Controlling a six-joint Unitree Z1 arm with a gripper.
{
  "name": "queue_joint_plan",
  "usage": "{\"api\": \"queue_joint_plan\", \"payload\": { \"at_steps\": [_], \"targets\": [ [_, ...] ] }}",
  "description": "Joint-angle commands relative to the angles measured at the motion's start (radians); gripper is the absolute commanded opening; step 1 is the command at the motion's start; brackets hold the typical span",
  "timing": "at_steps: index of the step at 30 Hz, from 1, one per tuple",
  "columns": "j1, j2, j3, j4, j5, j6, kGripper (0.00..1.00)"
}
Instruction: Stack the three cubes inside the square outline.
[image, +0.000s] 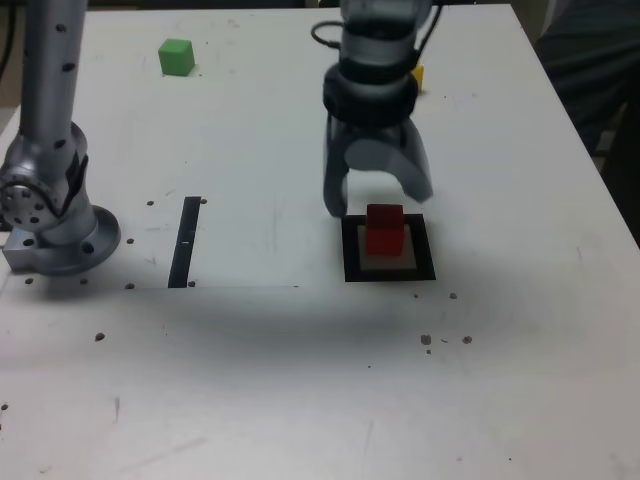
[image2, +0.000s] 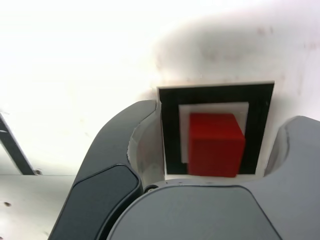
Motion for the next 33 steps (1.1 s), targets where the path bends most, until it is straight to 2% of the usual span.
{"api": "queue_joint_plan", "payload": {
  "at_steps": [1, 7, 15, 23, 33],
  "targets": [
    [0.026, -0.014, 0.003, 0.009, 0.009, 0.034, 1.00],
    [0.115, -0.023, -0.001, 0.015, 0.031, 0.167, 1.00],
    [0.256, 0.000, -0.071, 0.046, 0.035, 0.336, 0.99],
    [0.384, 0.094, -0.244, 0.132, 0.036, 0.511, 0.99],
    [0.495, 0.213, -0.502, 0.257, 0.033, 0.698, 1.00]
  ]
}}
